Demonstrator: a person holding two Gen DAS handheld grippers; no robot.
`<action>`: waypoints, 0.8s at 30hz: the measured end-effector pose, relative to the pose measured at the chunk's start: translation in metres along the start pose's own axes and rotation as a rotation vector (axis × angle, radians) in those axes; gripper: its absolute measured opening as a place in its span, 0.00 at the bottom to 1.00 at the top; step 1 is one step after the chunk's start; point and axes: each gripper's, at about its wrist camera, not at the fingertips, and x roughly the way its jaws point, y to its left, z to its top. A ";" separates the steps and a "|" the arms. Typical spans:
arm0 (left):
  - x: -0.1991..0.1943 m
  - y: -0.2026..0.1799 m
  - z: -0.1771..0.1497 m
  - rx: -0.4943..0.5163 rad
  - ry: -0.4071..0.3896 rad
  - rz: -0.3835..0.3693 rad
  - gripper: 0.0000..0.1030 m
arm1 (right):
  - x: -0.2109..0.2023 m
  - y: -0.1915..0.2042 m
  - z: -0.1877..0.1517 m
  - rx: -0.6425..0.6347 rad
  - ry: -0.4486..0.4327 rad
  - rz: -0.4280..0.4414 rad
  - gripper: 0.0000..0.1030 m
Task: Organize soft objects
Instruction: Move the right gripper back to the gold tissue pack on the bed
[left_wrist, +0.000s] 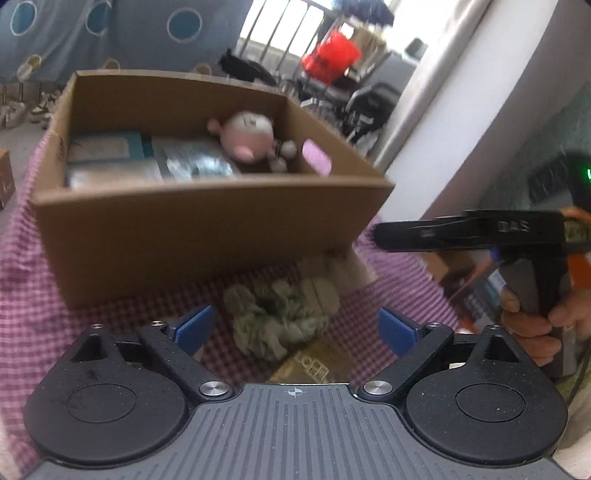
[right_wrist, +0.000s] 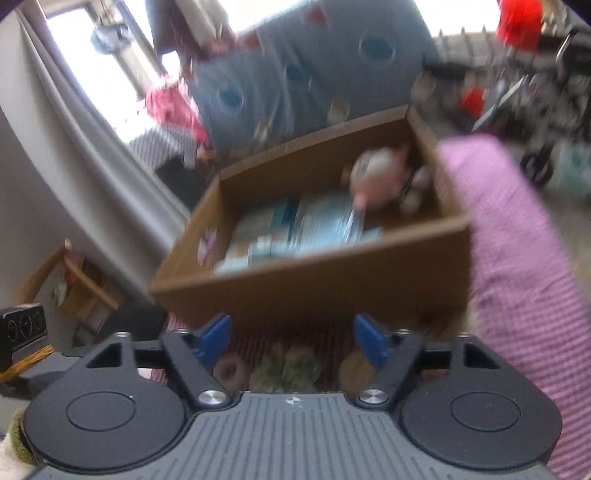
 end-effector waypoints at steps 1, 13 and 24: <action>0.006 0.000 0.000 0.003 0.015 0.009 0.92 | 0.011 0.003 -0.002 -0.007 0.037 -0.002 0.64; 0.044 0.011 0.001 -0.020 0.138 0.025 0.83 | 0.070 0.020 -0.006 -0.122 0.250 -0.043 0.57; 0.019 0.007 -0.021 0.003 0.221 -0.088 0.91 | 0.025 -0.010 -0.045 0.108 0.233 0.035 0.58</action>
